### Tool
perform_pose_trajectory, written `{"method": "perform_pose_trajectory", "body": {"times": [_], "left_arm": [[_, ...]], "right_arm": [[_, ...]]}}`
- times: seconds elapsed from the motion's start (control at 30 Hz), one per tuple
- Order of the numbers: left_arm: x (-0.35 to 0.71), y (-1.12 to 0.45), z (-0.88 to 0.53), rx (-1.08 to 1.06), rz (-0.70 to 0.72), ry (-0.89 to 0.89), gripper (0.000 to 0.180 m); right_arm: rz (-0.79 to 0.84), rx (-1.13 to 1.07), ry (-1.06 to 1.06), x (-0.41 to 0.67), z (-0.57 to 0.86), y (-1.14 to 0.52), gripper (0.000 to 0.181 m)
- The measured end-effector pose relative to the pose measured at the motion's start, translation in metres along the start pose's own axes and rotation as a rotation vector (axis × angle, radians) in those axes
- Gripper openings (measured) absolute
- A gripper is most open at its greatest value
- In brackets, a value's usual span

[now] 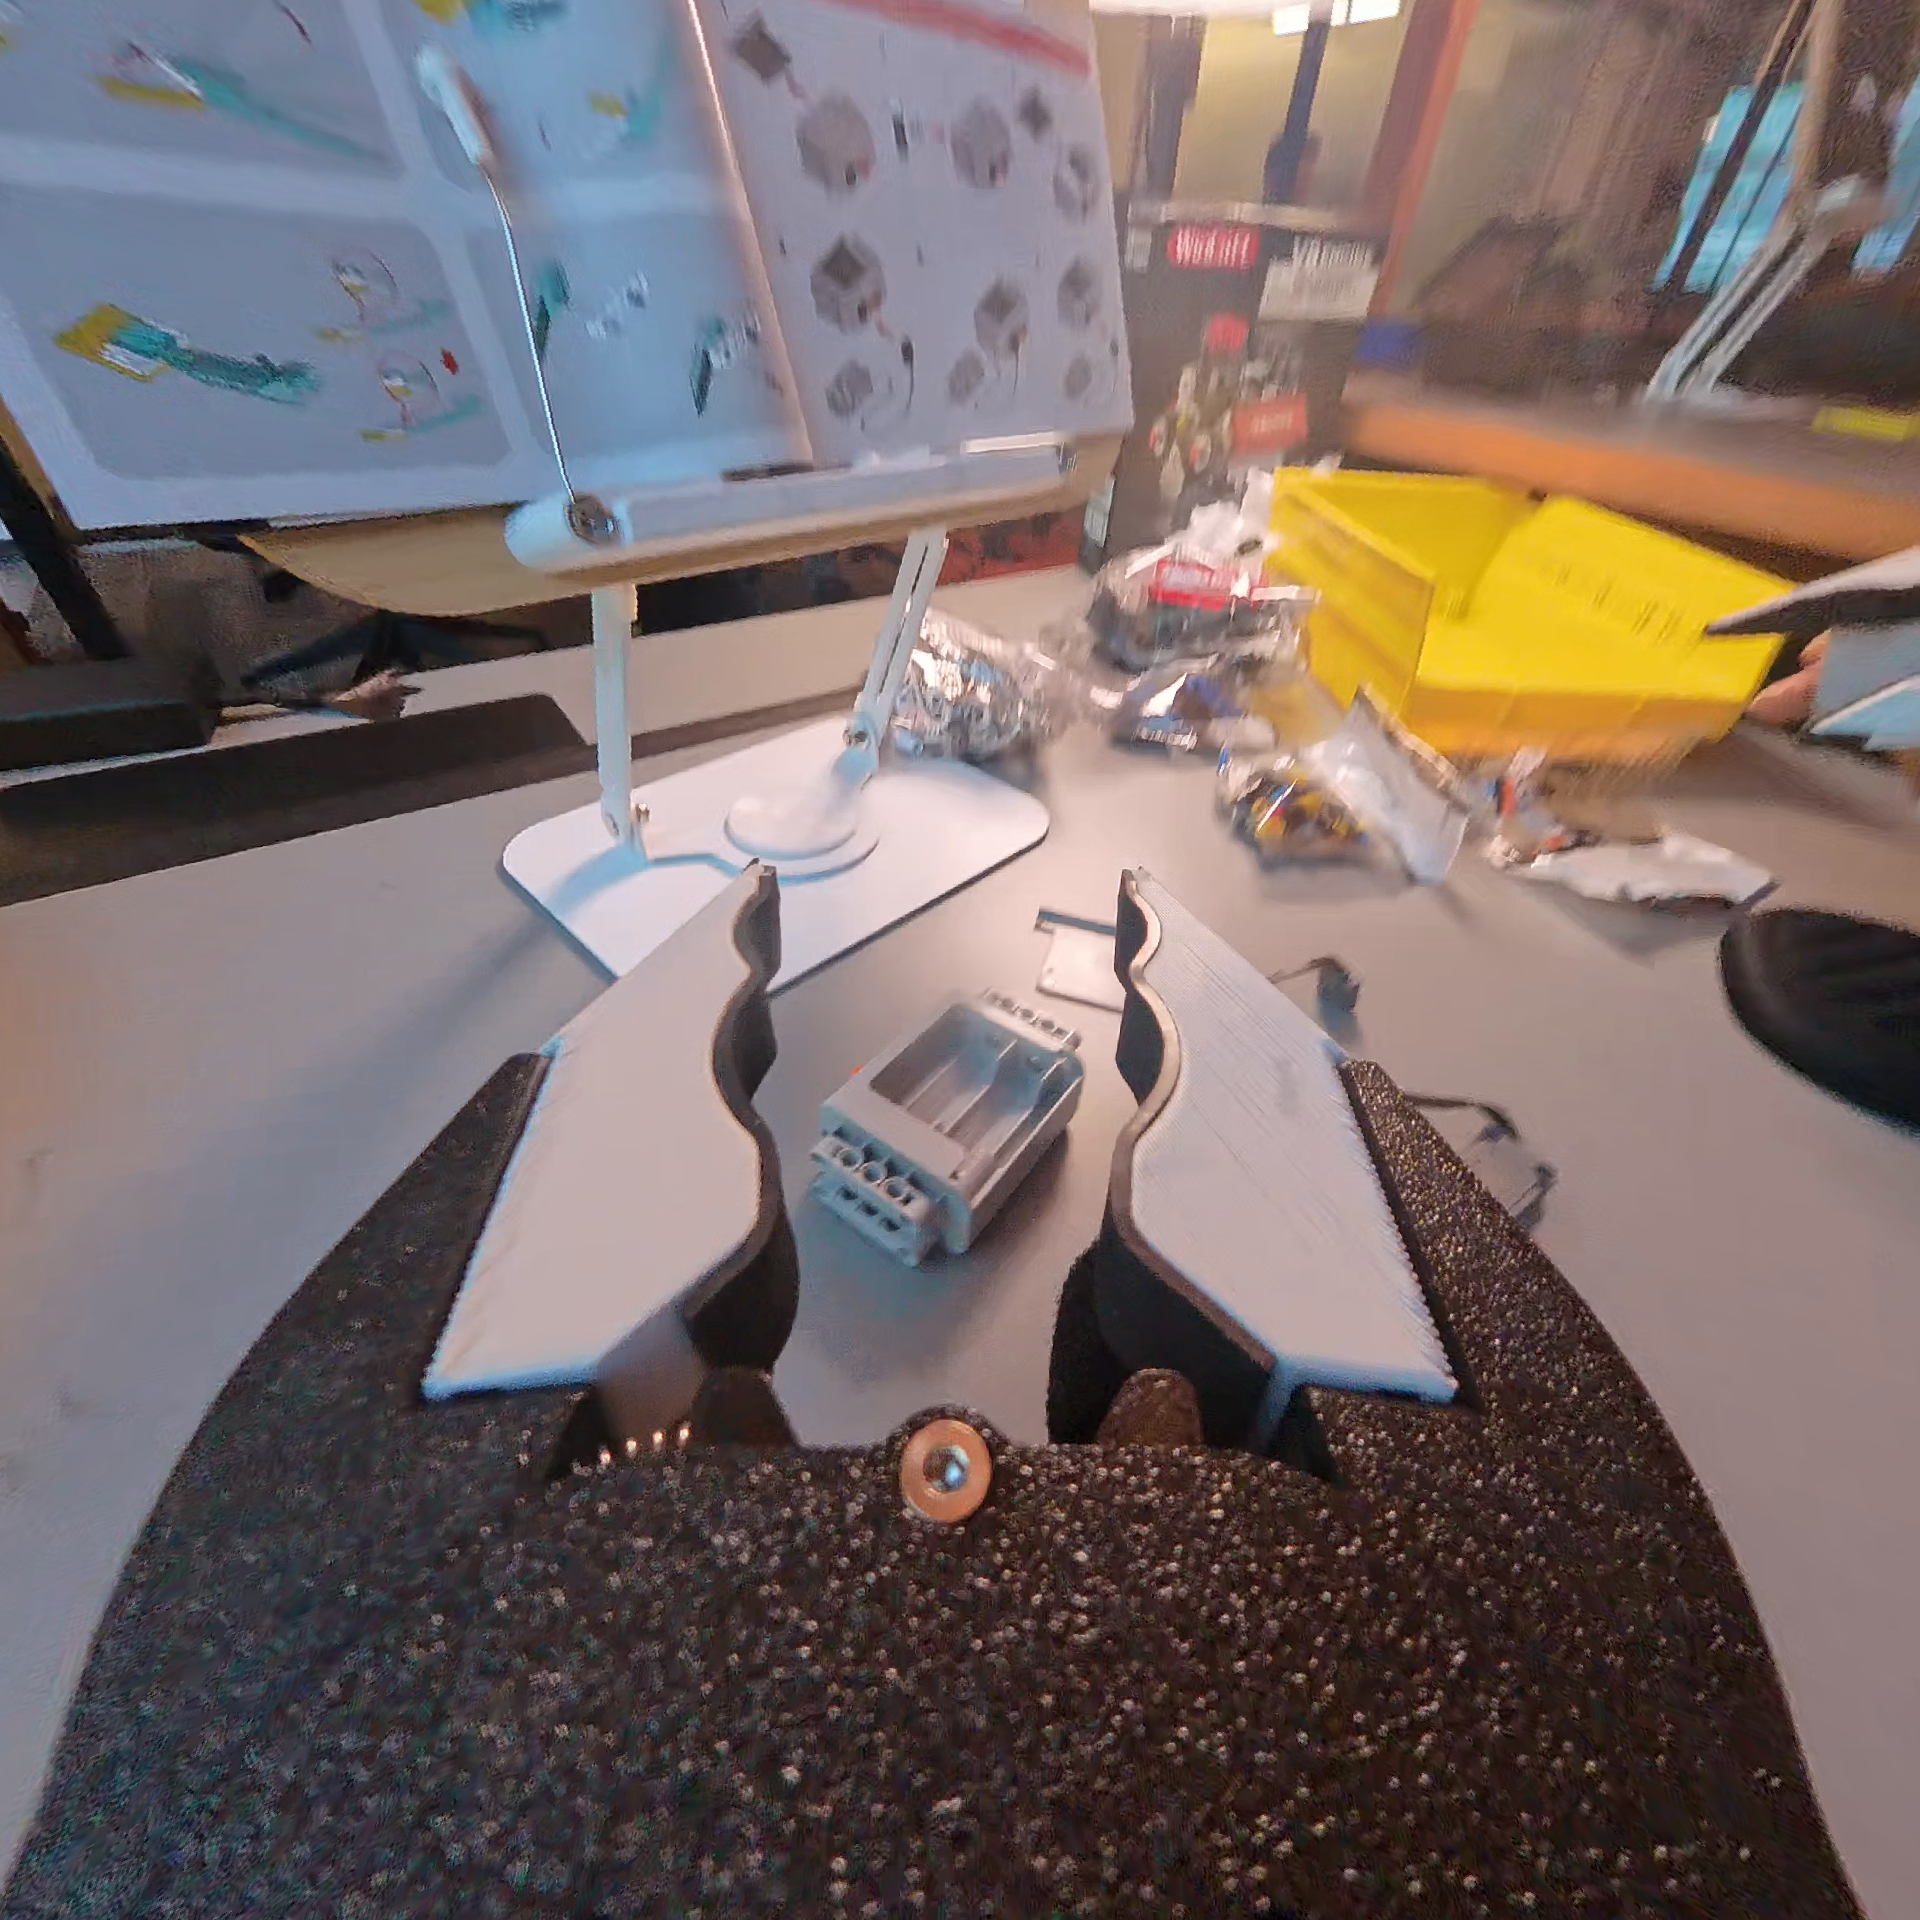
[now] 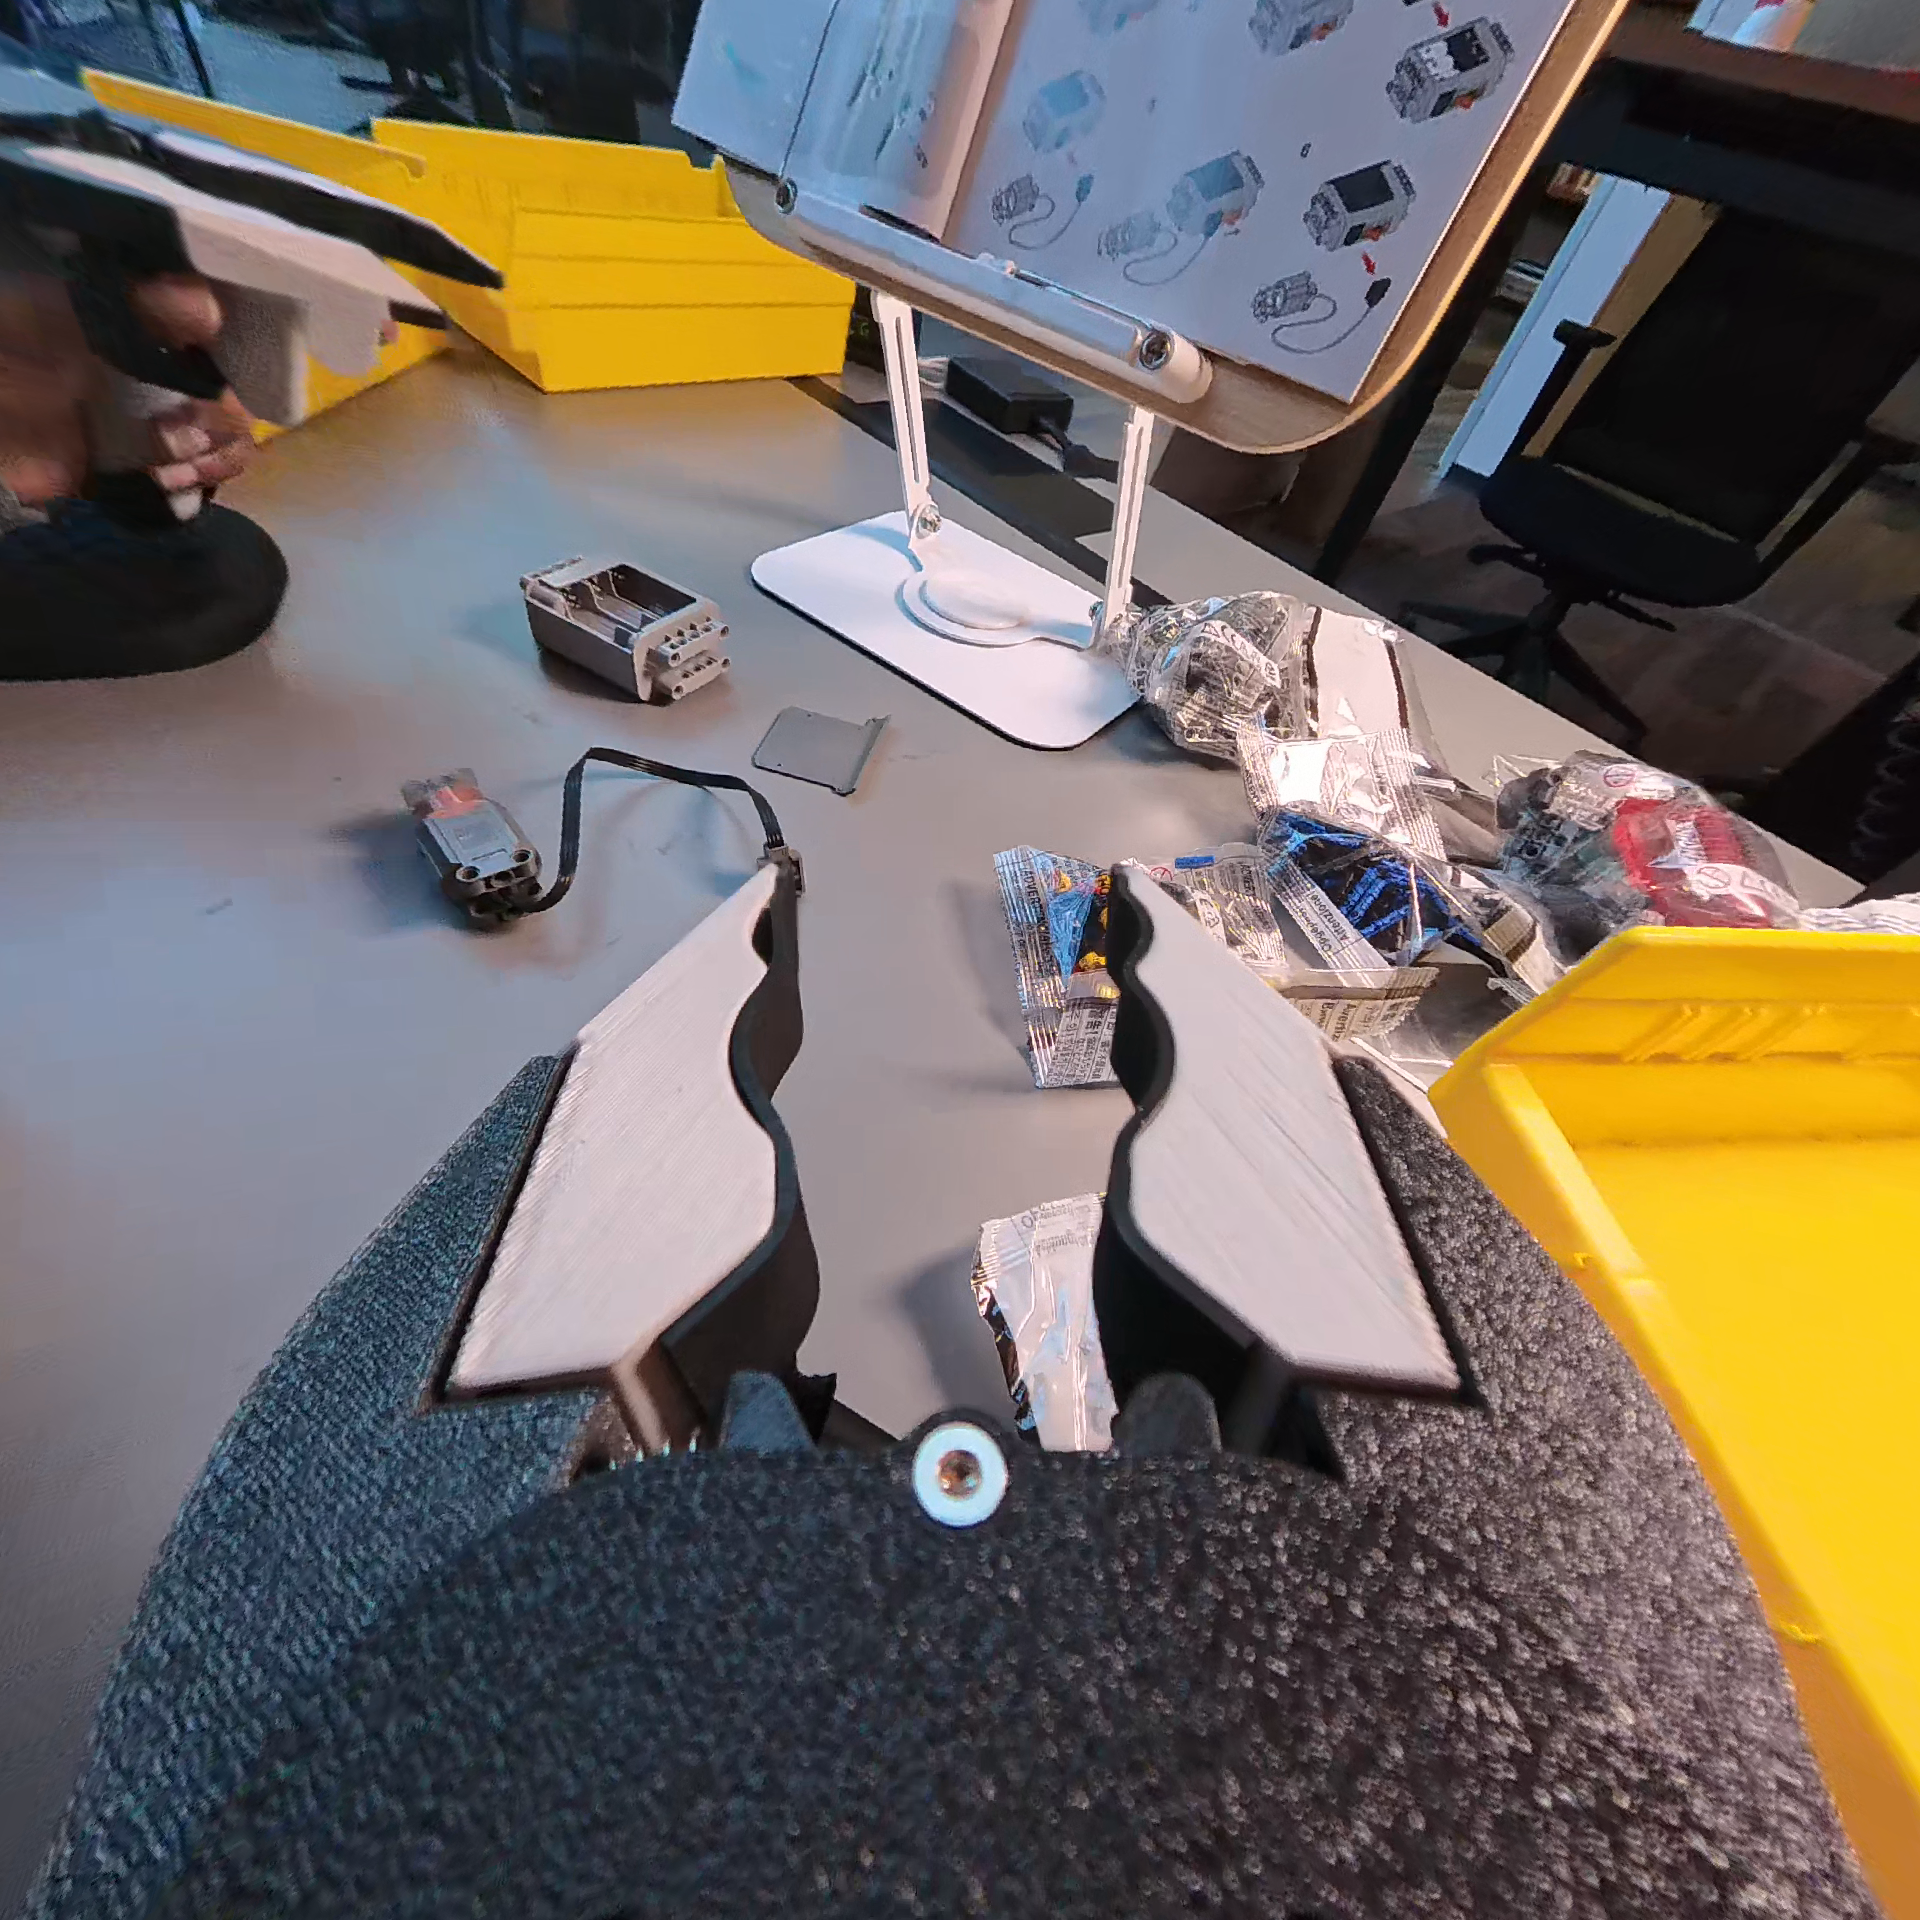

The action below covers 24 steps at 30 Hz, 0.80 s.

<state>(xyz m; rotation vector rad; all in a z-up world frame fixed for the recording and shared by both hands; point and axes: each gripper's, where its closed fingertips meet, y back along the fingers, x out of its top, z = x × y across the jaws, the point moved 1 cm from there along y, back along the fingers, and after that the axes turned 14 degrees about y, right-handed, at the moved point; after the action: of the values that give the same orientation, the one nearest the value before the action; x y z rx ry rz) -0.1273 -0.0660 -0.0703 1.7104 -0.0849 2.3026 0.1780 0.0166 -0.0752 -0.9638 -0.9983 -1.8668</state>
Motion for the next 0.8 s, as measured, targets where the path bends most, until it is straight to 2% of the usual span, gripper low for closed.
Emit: {"method": "perform_pose_trajectory", "body": {"times": [0.17, 0.3, 0.5, 0.8], "left_arm": [[0.005, 0.021, 0.038, -0.067, 0.184, 0.135, 0.062], [0.002, 0.038, 0.072, -0.135, 0.249, 0.187, 0.047], [-0.010, 0.065, 0.108, -0.063, 0.261, 0.157, 0.023], [-0.086, 0.120, 0.200, -0.016, 0.257, 0.239, 0.024]], "right_arm": [[0.033, 0.039, 0.043, 0.013, -0.003, 0.016, 0.059], [0.029, 0.062, 0.070, 0.015, -0.017, 0.041, 0.059], [0.017, 0.066, 0.012, 0.002, -0.046, 0.097, 0.059], [-0.026, 0.121, -0.043, -0.028, -0.103, 0.189, 0.060]]}}
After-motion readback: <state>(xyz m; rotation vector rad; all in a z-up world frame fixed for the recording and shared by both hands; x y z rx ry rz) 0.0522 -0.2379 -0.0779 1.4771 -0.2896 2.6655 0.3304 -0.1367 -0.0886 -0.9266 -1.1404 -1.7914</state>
